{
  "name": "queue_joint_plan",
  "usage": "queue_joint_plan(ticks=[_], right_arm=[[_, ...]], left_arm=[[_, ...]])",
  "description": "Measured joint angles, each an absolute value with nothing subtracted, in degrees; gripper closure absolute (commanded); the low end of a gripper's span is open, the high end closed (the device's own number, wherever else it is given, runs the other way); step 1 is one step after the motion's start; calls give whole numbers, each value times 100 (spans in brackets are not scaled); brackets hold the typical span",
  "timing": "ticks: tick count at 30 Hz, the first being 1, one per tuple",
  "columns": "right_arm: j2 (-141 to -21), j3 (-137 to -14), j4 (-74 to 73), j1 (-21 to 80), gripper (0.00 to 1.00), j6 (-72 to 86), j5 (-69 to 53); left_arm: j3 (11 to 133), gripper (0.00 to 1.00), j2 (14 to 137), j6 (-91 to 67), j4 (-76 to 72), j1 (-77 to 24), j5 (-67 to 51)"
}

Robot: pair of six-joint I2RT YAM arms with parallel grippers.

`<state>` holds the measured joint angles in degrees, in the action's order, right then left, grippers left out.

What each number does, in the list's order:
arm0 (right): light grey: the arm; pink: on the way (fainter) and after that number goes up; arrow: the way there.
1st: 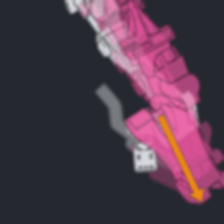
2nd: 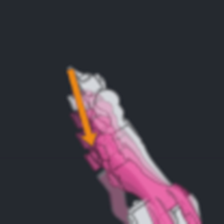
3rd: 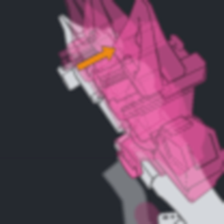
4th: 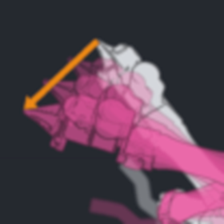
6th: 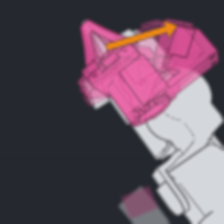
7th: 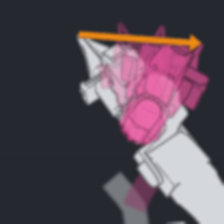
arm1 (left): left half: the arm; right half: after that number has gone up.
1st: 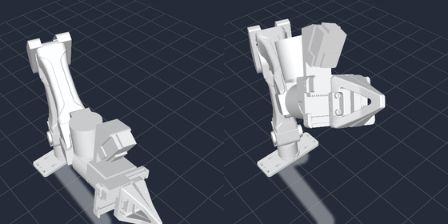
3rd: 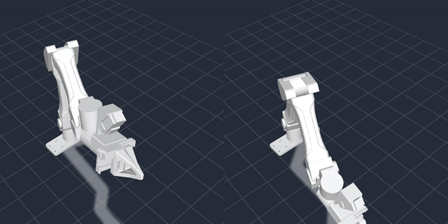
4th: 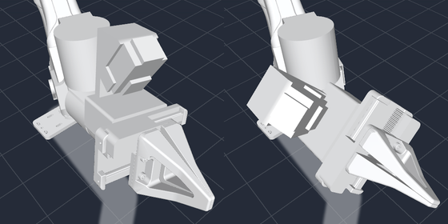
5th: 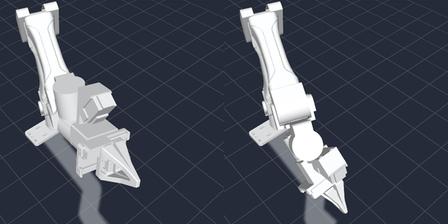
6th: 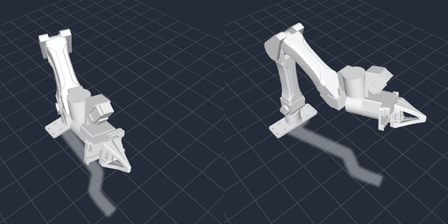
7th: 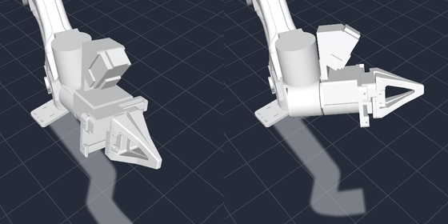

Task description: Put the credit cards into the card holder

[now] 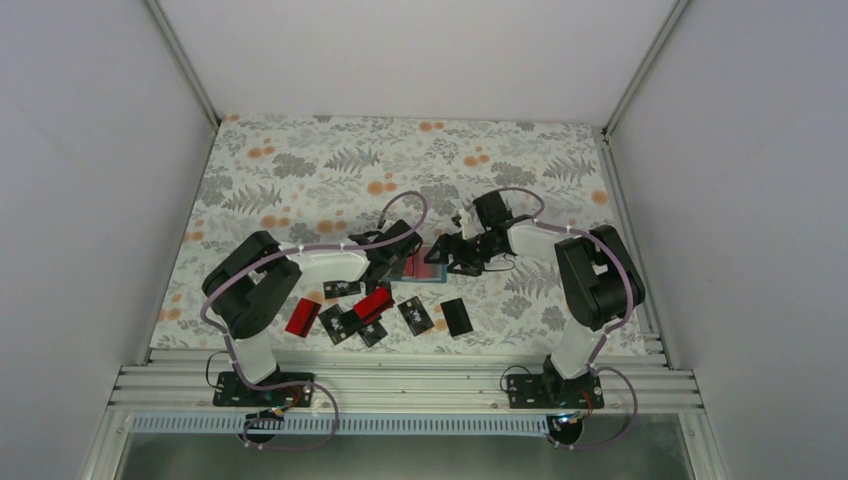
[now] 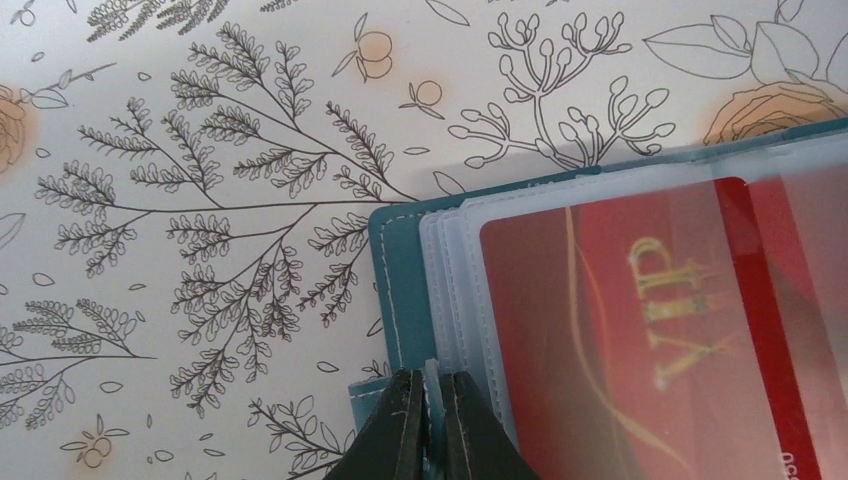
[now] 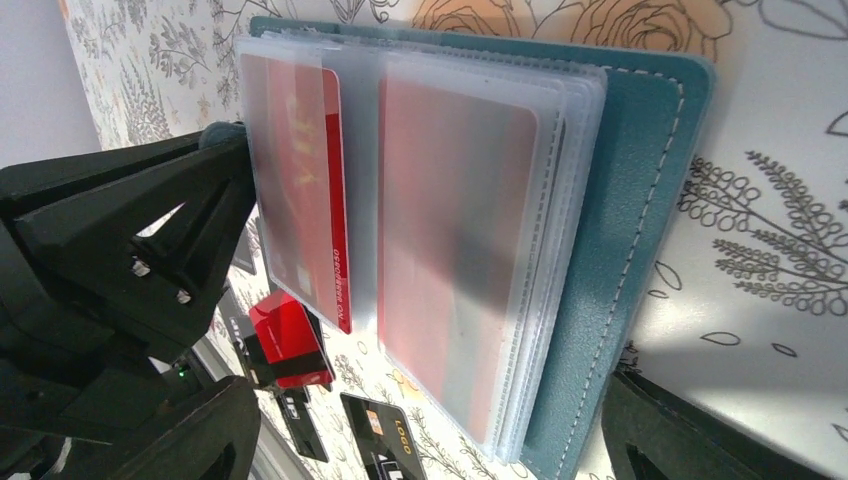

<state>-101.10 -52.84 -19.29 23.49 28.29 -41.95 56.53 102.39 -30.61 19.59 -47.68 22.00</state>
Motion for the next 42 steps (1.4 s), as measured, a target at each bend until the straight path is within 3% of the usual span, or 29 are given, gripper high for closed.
queue_joint_plan(ticks=[22,42], right_arm=[[-9725,-5426,-1890,2351,16,3046,-4845],[-10084,-6018,-1535,2808,16,3129,-5374]], left_arm=[[5592,98,10239,-3068,1839,-4768,2082],[5592,98,10007,-3070,1820,-4772,1769]])
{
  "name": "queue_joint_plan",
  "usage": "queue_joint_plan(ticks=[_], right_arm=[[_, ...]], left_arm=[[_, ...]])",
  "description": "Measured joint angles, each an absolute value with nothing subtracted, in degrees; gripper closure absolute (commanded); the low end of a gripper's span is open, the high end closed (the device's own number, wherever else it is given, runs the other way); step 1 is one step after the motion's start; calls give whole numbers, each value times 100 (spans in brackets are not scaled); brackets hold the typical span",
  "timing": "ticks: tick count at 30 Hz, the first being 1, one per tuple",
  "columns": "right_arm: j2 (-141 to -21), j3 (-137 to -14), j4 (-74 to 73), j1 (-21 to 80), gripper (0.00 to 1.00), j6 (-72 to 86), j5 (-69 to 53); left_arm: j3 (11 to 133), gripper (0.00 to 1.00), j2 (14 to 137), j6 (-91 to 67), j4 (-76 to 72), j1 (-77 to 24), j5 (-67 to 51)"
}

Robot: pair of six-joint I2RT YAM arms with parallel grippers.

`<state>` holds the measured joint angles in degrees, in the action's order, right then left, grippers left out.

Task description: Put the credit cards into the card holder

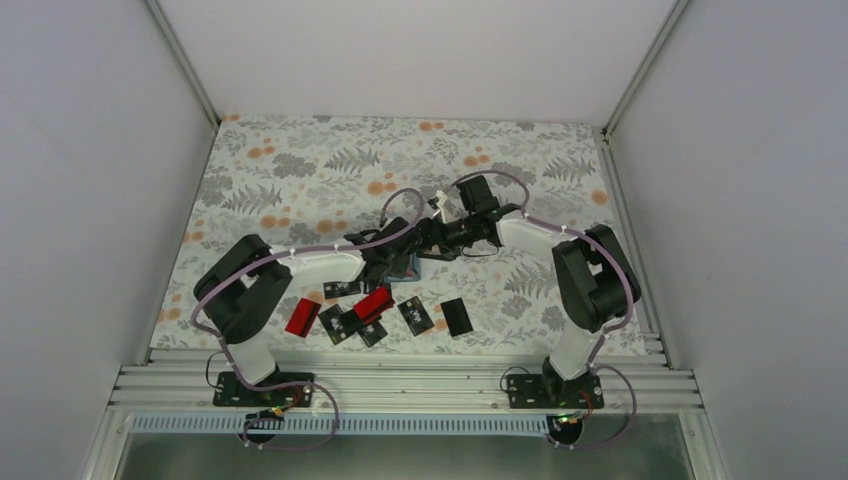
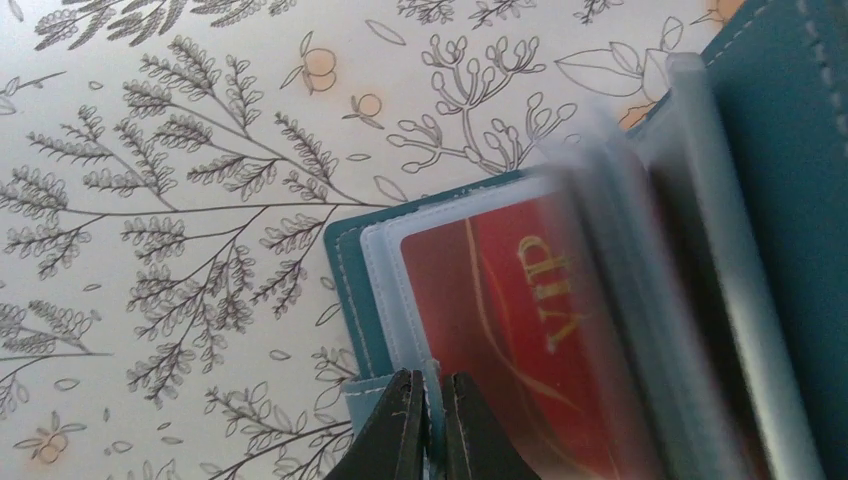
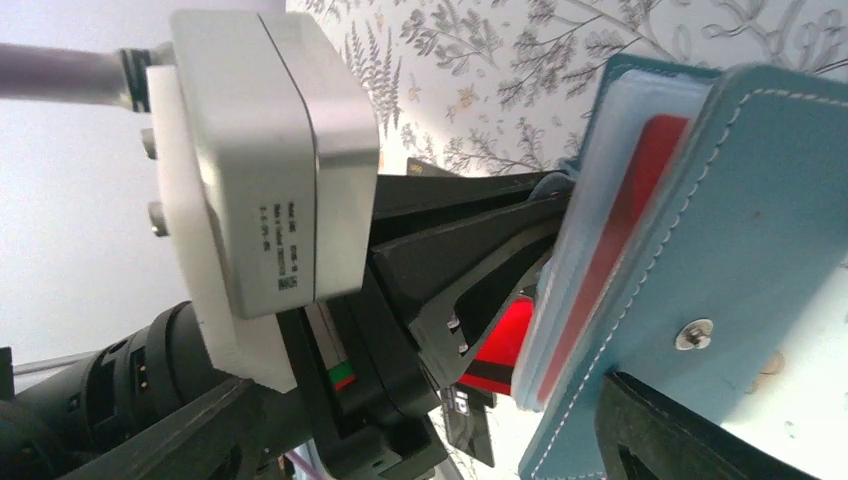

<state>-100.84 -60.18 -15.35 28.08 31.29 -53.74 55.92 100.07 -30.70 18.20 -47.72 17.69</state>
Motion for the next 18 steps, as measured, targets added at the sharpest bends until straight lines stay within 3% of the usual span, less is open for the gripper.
queue_joint_plan(ticks=[18], right_arm=[[-10733,-6445,-1280,3190,16,3170,-5883]], left_arm=[[4991,98,9358,-3258,2040,-4600,1712]])
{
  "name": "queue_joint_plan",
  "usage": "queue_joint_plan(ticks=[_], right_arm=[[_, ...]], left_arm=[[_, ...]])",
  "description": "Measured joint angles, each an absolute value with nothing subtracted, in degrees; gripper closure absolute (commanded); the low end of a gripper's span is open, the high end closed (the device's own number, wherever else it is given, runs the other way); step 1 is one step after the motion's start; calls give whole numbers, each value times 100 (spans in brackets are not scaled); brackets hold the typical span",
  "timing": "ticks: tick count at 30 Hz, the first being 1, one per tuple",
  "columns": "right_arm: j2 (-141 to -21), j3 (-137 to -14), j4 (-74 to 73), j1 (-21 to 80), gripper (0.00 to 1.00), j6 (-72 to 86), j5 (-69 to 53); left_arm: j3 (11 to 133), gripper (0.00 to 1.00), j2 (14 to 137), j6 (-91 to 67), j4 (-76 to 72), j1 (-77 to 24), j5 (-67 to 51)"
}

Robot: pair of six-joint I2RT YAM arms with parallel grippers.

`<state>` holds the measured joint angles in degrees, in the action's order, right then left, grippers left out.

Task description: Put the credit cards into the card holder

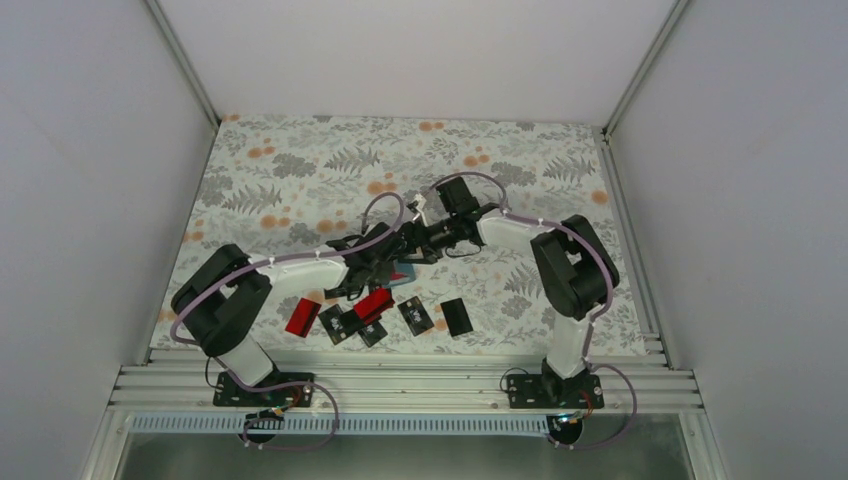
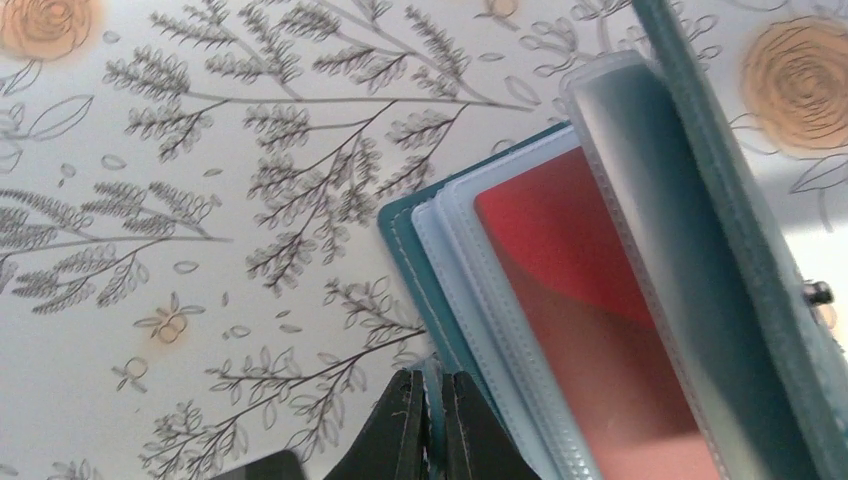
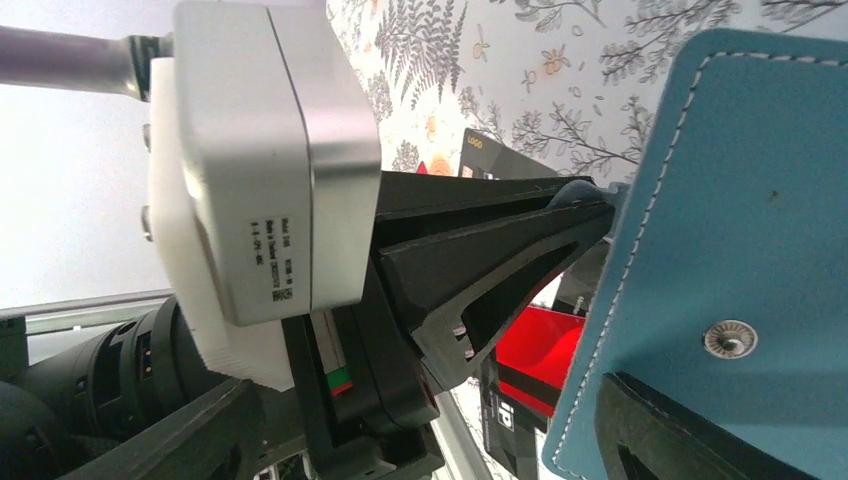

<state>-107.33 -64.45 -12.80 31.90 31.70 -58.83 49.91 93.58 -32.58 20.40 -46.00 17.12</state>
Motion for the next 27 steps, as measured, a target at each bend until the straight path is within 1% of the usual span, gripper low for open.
queue_joint_plan(ticks=[10,13,15,24,27], right_arm=[[-11251,-6702,-825,3489,17,3212,-6307],[-11397,-6716,-711,3514,20,3308,-6357],[-11443,-6724,-637,3546,26,3332,-6388],[-11784,-7076,-287,3662,72,3395,-6805],[-11795,-7148,-279,3667,80,3332,-6825]], left_arm=[[4259,98,8764,-3424,1737,-4405,1553],[4003,97,8580,-3503,1481,-4324,1439],[3835,98,8506,-3540,1267,-4287,1365],[3330,98,8379,-3621,478,-3999,989],[3330,98,8399,-3542,429,-3940,982]])
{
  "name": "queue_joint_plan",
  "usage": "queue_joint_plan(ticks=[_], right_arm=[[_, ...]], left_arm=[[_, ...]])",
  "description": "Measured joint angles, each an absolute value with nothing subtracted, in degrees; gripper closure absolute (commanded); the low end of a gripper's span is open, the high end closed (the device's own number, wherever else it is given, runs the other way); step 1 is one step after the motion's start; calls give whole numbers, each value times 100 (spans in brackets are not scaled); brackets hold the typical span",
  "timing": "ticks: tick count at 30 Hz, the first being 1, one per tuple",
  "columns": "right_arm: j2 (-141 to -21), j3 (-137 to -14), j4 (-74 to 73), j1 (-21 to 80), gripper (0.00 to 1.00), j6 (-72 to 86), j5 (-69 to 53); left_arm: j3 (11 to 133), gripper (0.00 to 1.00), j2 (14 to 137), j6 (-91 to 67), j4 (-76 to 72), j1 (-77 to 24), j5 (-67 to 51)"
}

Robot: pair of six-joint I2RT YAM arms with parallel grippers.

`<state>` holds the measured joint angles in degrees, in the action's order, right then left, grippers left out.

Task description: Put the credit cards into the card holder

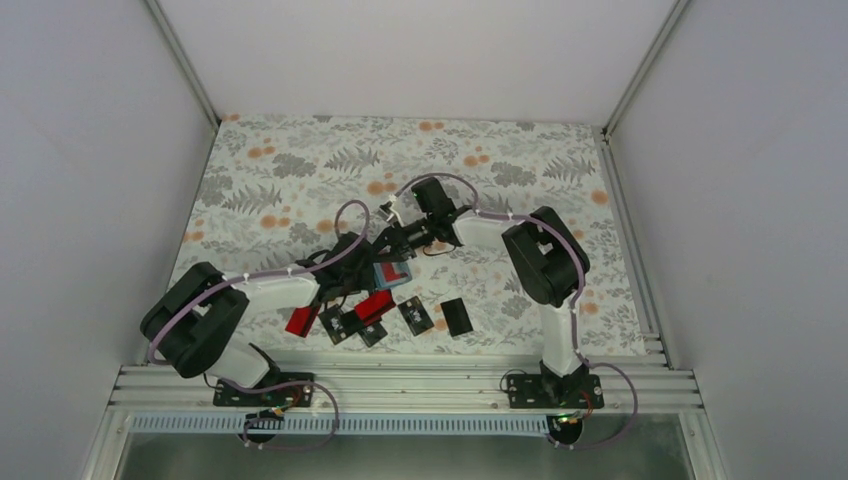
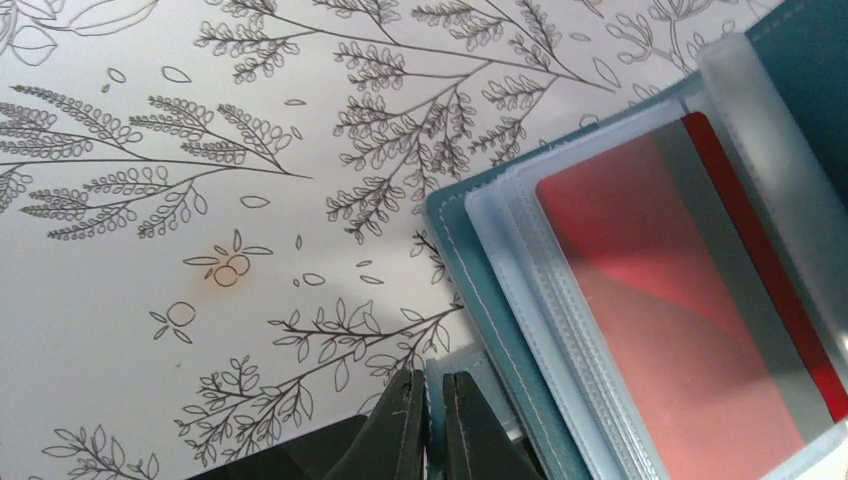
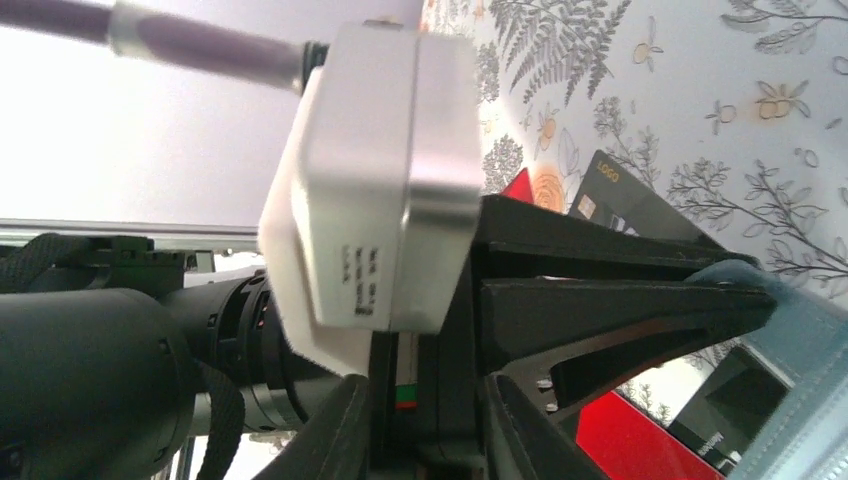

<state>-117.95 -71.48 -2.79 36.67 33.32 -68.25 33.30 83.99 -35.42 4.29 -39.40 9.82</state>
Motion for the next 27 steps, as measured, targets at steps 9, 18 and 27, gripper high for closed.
queue_joint_plan(ticks=[9,18,27], right_arm=[[-12532,-6807,60,3216,83,3293,-6386],[-12516,-6827,36,3192,83,3192,-6372],[-12009,-6497,-242,2932,84,2969,-5723]], left_arm=[[3505,98,8370,-3361,-30,-3905,867],[3564,98,8499,-3293,-49,-3861,823],[3981,98,8954,-3081,-60,-3863,692]])
